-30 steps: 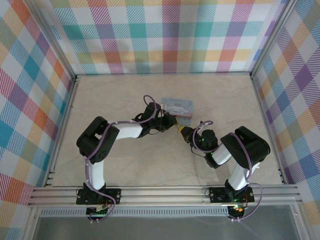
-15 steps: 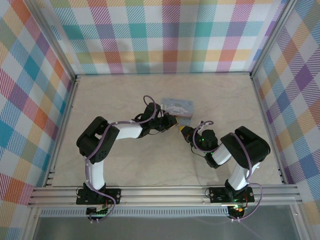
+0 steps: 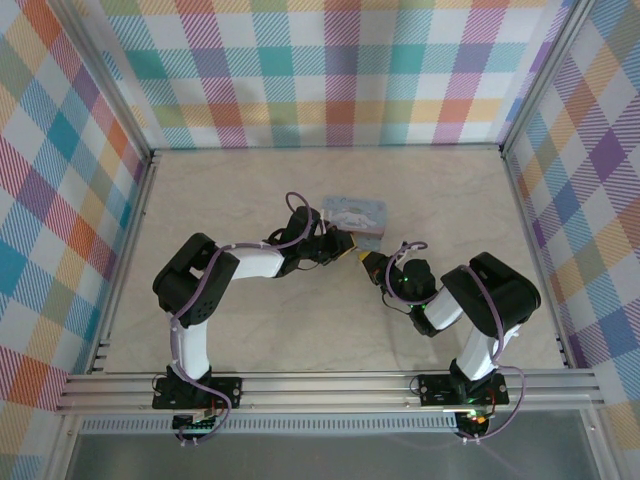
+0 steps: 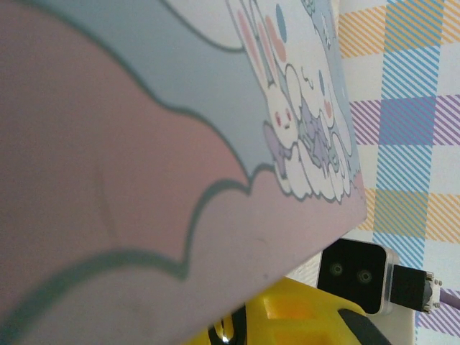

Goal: Unlock a padlock with a key

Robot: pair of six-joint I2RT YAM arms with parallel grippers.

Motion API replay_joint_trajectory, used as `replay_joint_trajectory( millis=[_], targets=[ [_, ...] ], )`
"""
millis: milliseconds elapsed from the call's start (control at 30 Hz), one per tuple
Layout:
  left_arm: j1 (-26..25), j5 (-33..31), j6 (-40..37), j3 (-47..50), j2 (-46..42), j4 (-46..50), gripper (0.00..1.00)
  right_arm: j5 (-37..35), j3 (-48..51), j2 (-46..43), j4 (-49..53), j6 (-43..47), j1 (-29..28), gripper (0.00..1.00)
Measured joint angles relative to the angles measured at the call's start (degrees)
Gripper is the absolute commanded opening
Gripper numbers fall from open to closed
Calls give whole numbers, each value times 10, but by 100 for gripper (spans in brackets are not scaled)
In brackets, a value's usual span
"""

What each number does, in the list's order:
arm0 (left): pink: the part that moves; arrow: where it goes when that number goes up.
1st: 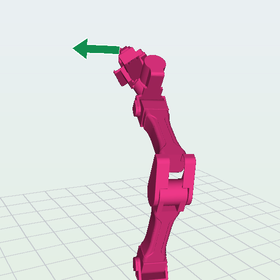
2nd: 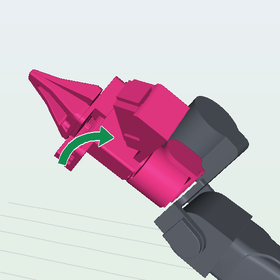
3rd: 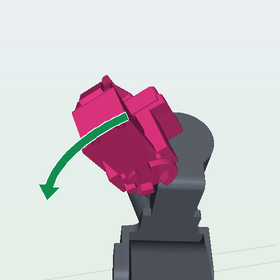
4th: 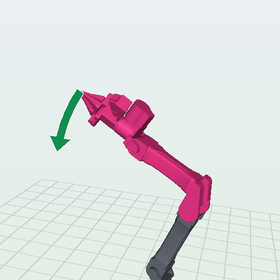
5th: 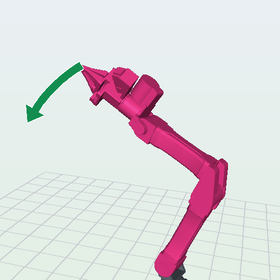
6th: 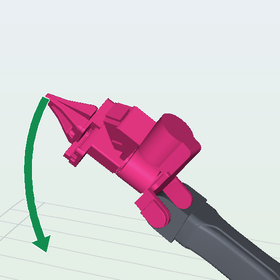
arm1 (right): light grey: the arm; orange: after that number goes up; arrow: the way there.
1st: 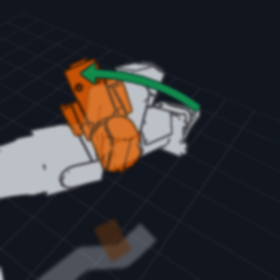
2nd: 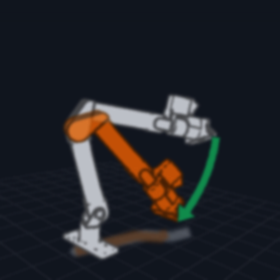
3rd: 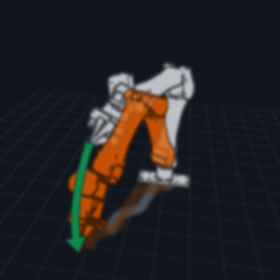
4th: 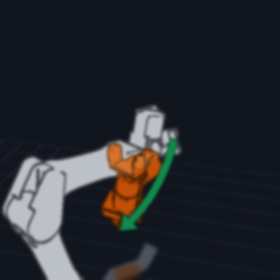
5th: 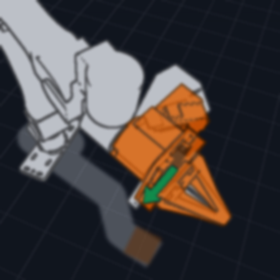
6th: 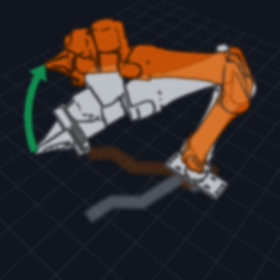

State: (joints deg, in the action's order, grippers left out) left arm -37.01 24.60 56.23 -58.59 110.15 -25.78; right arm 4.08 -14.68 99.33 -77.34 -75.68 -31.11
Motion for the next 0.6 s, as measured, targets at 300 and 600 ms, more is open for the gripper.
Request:
replay_joint_trajectory(
  millis=[300,600],
  targets=[
    [0,1,10,3,0,-15,12,0,-5,0,0,3,0,0],
    [2,4,18,13,0,-45,11,-1,-21,8,1,-4,0,0]
  ],
)
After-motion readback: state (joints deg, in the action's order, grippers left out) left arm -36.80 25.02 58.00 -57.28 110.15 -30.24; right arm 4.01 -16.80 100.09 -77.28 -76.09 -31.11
